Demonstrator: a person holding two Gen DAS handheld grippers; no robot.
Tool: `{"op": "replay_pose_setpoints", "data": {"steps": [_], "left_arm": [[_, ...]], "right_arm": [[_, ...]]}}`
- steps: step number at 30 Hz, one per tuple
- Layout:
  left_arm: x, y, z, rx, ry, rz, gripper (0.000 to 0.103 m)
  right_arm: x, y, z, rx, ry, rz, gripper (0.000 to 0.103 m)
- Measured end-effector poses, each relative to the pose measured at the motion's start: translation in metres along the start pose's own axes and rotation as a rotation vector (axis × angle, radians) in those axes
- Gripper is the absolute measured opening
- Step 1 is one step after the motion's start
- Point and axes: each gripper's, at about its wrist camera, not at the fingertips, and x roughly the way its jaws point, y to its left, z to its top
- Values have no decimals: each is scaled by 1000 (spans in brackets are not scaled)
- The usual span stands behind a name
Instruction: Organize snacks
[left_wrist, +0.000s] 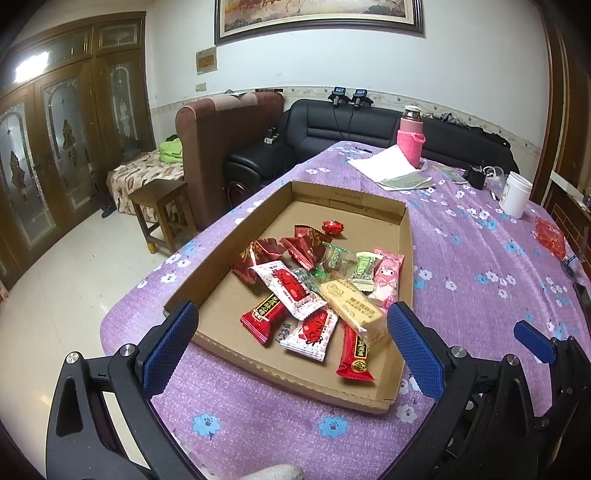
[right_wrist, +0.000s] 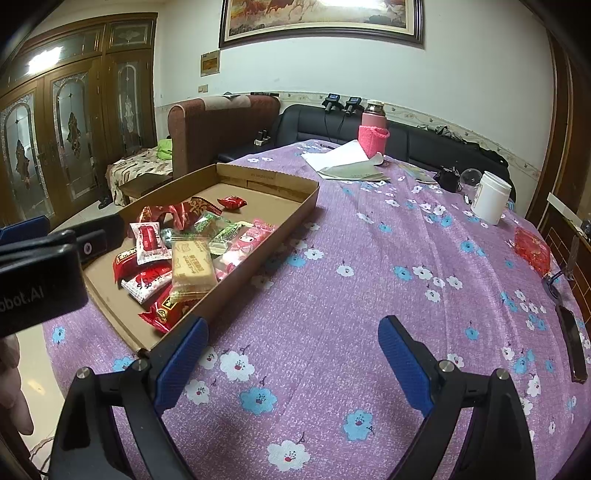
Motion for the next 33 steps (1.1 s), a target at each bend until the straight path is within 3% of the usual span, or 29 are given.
{"op": "replay_pose_setpoints", "data": {"steps": [33], "left_arm": [[6,0,-7,-13,38,-18,103]], "right_arm": [[8,-1,-4,-1,24,1,95]]}}
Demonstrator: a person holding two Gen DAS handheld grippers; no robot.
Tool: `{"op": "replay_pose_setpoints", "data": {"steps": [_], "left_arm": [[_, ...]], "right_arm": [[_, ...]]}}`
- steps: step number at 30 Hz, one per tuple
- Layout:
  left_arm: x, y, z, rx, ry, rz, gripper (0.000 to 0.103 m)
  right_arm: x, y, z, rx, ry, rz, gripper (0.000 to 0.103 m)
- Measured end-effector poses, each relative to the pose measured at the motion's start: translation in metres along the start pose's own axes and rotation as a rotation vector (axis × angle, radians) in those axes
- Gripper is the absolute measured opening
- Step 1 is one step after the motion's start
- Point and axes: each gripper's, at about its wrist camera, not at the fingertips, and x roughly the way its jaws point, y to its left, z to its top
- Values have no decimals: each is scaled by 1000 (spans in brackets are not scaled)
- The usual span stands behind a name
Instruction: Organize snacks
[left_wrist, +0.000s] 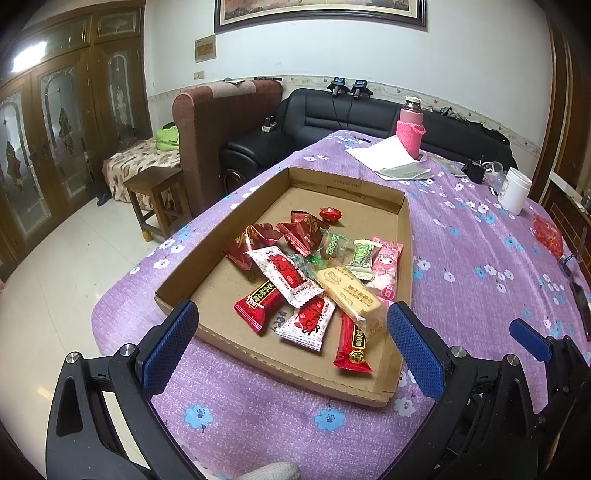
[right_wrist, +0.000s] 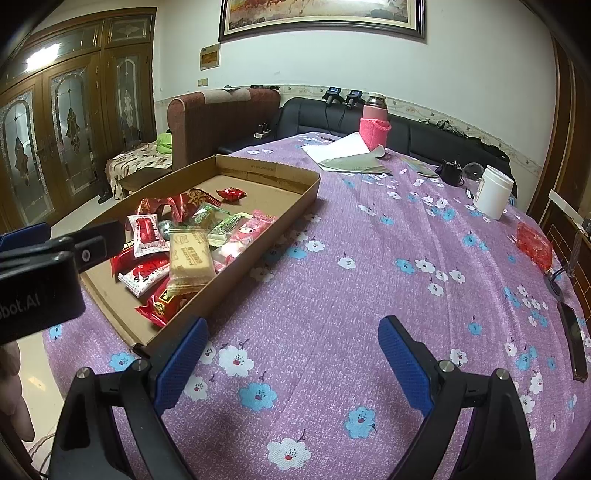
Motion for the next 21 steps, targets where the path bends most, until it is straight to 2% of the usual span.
{"op": "replay_pose_setpoints", "data": {"steps": [21], "left_arm": [[3,0,-2,-3,7,-1,103]], "right_arm": [[2,1,-2,-4,6,2,95]]}}
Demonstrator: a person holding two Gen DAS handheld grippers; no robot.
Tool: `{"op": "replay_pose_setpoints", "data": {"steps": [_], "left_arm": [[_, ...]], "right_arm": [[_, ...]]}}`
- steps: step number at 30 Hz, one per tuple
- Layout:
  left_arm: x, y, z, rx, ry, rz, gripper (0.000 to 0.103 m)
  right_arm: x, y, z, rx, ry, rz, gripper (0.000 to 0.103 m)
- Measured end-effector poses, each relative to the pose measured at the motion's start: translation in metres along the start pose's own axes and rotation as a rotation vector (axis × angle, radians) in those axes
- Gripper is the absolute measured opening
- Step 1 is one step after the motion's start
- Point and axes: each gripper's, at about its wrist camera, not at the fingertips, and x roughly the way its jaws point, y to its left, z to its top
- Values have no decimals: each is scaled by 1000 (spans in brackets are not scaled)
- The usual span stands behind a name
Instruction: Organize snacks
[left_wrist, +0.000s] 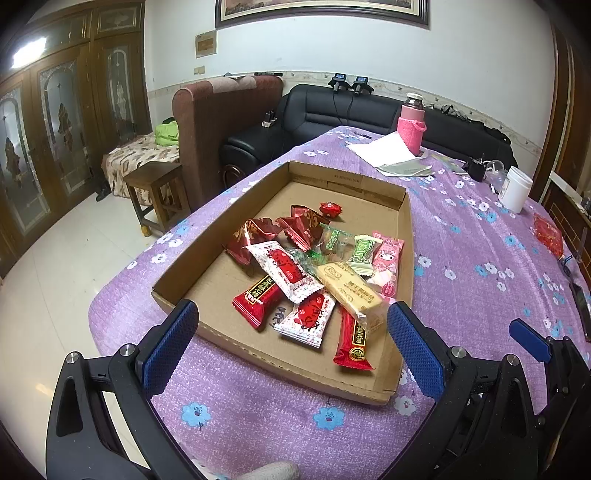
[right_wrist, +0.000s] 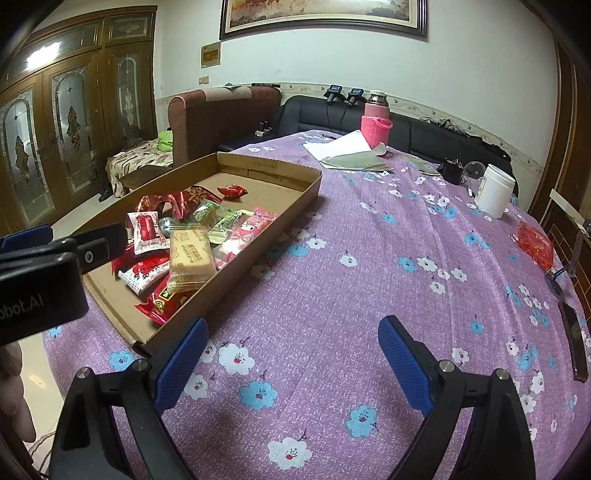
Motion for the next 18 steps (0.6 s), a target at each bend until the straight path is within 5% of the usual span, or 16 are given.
{"op": "replay_pose_setpoints", "data": {"steps": [18], "left_arm": [[0,0,0,-2,-2,-3,103]], "right_arm": [[1,2,-1,-6,10,2,95]]}}
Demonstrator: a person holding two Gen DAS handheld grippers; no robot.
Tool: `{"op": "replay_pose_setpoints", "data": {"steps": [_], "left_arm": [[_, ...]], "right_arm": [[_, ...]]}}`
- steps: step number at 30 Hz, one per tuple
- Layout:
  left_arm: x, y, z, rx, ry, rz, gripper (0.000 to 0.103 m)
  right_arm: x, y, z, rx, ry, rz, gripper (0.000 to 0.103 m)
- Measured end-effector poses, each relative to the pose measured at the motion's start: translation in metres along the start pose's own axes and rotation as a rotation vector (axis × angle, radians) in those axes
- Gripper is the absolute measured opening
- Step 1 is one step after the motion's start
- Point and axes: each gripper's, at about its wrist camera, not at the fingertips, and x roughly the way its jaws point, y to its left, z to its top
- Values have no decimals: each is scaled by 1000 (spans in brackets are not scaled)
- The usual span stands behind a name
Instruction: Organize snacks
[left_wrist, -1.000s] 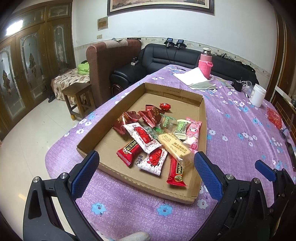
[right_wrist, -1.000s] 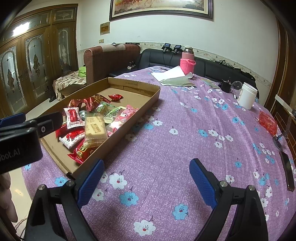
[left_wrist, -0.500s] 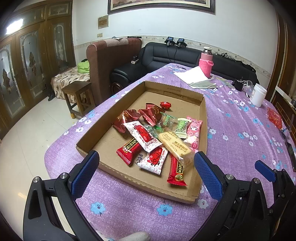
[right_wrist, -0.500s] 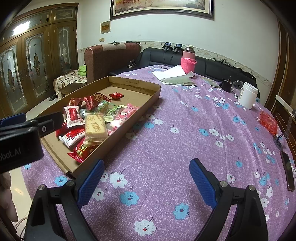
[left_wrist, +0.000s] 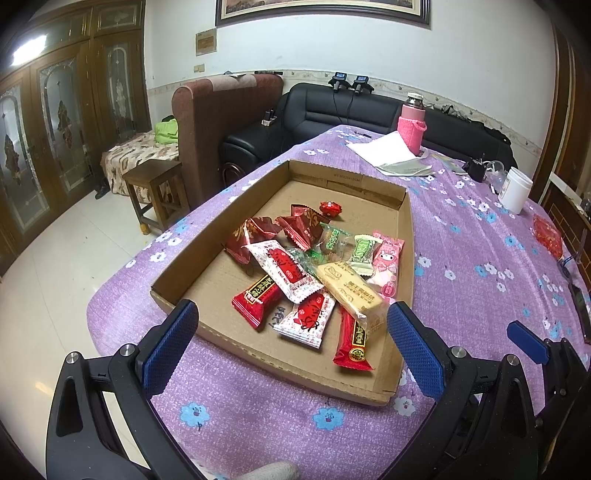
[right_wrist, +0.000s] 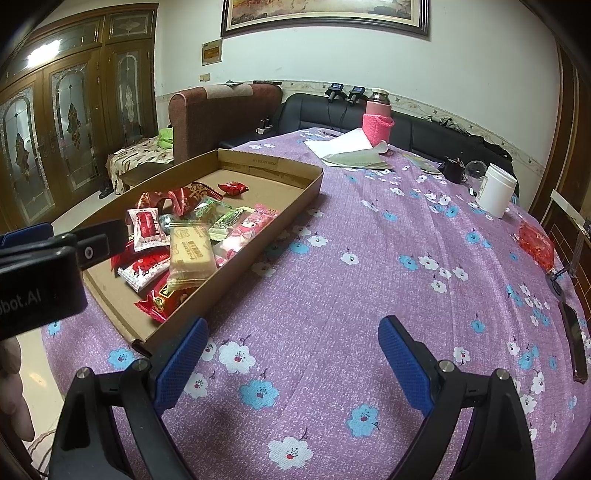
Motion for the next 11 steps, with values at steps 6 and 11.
{"op": "replay_pose_setpoints", "data": {"steps": [6,11], "left_arm": [[-10,1,1,3,-39,-1,103],[-20,-2,6,8,-30,-19,103]], "right_arm": [[1,-1,1,-3,4,6,95],[-4,-16,6,23,-6,2,95]]}}
